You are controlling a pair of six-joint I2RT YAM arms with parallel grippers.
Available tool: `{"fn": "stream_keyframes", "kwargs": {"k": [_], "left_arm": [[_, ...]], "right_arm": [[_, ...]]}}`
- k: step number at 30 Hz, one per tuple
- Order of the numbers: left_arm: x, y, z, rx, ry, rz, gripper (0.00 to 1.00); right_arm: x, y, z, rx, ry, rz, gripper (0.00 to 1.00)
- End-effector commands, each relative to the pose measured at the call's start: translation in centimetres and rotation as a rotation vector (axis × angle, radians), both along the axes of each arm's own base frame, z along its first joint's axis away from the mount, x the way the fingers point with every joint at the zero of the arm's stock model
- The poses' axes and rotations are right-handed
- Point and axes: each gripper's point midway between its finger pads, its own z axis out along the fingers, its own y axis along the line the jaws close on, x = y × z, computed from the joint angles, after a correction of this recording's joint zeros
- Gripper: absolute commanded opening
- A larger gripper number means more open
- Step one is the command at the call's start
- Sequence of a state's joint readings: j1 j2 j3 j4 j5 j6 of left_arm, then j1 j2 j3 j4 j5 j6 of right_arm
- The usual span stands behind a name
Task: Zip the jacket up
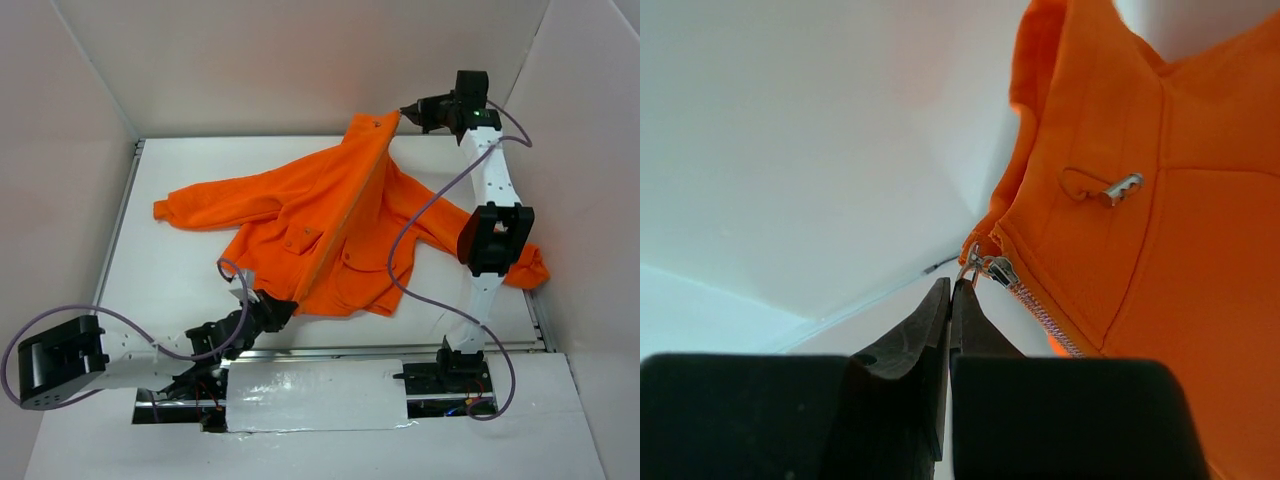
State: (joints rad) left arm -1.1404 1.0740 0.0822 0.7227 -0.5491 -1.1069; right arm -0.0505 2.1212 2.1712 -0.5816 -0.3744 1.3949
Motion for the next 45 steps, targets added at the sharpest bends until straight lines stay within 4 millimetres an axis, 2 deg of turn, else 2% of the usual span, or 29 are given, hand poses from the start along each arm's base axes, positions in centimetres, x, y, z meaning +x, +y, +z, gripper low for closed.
{"fn": "stream_keyframes", "kwargs": {"k": [1,3,5,6,8,9,12,15,16,18,20,21,24,27,29,30,35,36,37,39,40,43,44,45], "left_arm": [[-2.1,2.8,-4.9,0.202,0.097,-0.02,0.0],[-1.6,3.2,-4.2,0.193,0.079,0.013,0.0],[-1.5,4.1,-4.3,0.19,0.082,0.049,0.0],[-1.4,4.3,-4.2,0.188,0.077,0.057,0.0],[-1.6,5.4,-5.2,0.192,0.11,0.095,0.0],[-1.7,5.8,-5.5,0.179,0.118,0.107,0.0],[-1.8,6.1,-5.7,0.173,0.133,0.12,0.0],[-1.9,6.8,-6.6,0.205,0.157,0.143,0.0],[-1.8,7.0,-6.7,0.214,0.158,0.152,0.0],[-1.8,7.2,-7.1,0.225,0.172,0.167,0.0],[-1.9,7.1,-7.3,0.227,0.175,0.164,0.0],[-1.9,7.1,-7.5,0.239,0.18,0.164,0.0],[-1.7,6.7,-7.5,0.251,0.185,0.169,0.0],[-1.4,7.1,-7.8,0.276,0.213,0.219,0.0],[-1.6,8.3,-8.6,0.287,0.254,0.283,0.0],[-1.7,8.9,-9.0,0.289,0.274,0.308,0.0],[-2.8,12.0,-10.6,0.298,0.355,0.419,0.0],[-2.9,12.3,-10.6,0.295,0.363,0.43,0.0],[-2.9,12.3,-10.6,0.29,0.363,0.433,0.0],[-3.0,12.4,-10.6,0.289,0.371,0.441,0.0],[-2.9,12.3,-10.5,0.292,0.367,0.436,0.0],[-2.4,10.8,-9.5,0.311,0.333,0.381,0.02],[-2.3,10.5,-9.2,0.317,0.328,0.37,0.08],[-2.2,10.2,-8.8,0.324,0.32,0.357,0.25]], "right_arm": [[-0.7,-10.0,16.7,-0.157,-0.452,-0.359,0.0],[-1.9,-10.4,18.4,-0.171,-0.476,-0.385,0.0],[-3.3,-12.0,19.5,-0.202,-0.475,-0.479,0.0],[-3.8,-12.0,19.8,-0.198,-0.478,-0.482,0.0],[-4.3,-12.9,19.7,-0.194,-0.47,-0.535,0.0],[-4.9,-13.1,20.3,-0.185,-0.475,-0.552,0.0],[-5.3,-13.8,20.1,-0.166,-0.448,-0.589,0.0],[-5.9,-15.1,18.5,-0.154,-0.364,-0.675,0.0],[-6.1,-15.5,17.2,-0.144,-0.31,-0.703,0.0],[-6.9,-16.1,16.5,-0.128,-0.272,-0.751,0.0],[-7.1,-15.9,14.0,-0.071,-0.19,-0.768,0.0],[-7.4,-15.2,14.0,-0.043,-0.186,-0.745,0.0],[-7.1,-13.7,11.3,0.018,-0.127,-0.686,0.0],[-6.3,-13.7,6.8,0.032,-0.022,-0.702,0.0],[-5.9,-14.0,3.6,-0.004,0.056,-0.728,0.0],[-6.4,-15.1,2.0,-0.052,0.1,-0.794,0.0],[-6.0,-16.3,-4.3,-0.123,0.222,-0.848,0.0],[-6.1,-16.7,-5.0,-0.134,0.253,-0.864,0.0],[-5.7,-17.1,-6.9,-0.16,0.296,-0.874,0.0],[-5.2,-17.3,-7.7,-0.188,0.319,-0.857,0.0],[-4.5,-17.0,-9.2,-0.193,0.344,-0.822,0.0],[-3.3,-15.6,-10.0,-0.181,0.329,-0.723,0.0],[-2.6,-15.3,-10.0,-0.187,0.29,-0.688,0.09],[-2.3,-14.9,-8.9,-0.186,0.244,-0.662,0.13]]}}
